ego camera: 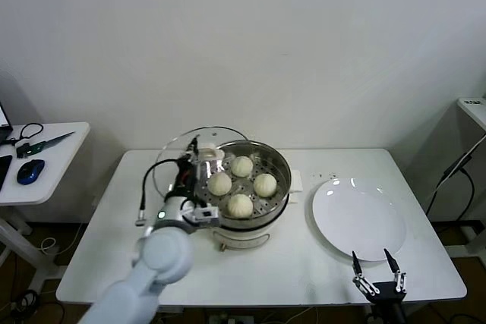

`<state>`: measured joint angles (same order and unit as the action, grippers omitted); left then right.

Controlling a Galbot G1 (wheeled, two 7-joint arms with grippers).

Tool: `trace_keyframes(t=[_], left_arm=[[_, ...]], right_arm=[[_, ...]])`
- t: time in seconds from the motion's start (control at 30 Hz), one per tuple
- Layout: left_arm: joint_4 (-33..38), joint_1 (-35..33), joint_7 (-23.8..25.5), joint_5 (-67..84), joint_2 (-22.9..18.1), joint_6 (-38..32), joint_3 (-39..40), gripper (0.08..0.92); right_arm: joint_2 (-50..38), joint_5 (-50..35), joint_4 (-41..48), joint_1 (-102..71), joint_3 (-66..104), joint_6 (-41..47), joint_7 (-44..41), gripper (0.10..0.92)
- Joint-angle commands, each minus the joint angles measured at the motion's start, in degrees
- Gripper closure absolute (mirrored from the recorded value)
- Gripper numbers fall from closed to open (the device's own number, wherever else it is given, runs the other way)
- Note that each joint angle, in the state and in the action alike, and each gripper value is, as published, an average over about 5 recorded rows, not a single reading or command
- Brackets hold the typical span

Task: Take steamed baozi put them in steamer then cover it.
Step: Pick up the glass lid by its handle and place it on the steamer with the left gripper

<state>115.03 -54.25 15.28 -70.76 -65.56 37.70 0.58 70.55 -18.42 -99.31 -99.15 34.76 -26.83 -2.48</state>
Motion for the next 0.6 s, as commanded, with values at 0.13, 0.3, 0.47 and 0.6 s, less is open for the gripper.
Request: trace_keyframes(t=[0.13,0.3,0.47,0.6], left_arm=[[-1.6,3.5,4.5,-10.2,-9.3,4.7,9.0,0.857],[-4.6,3.1,4.1,-12.5,-13.8,4.8,10.1,0.857],[-7.9,3.4,3.3,-13.0,-16.6,5.0,10.9,0.857],[-10.7,3.8,2.0,-12.6,-17.6,4.9,10.6,0.857]], right_arm=[[-0.2,-0.9,1.1,0.0,0.1,-1.2,0.1,0.203],[-0.6,-1.4,0.8,-0.5,0.2,-1.6,0.2,0.203],[-0.9,-2.1,0.5,-0.8,0.5,-1.8,0.3,0.203],[-0.8,-2.3,0.5,-0.8,0.7,-2.0,0.4,0.203]])
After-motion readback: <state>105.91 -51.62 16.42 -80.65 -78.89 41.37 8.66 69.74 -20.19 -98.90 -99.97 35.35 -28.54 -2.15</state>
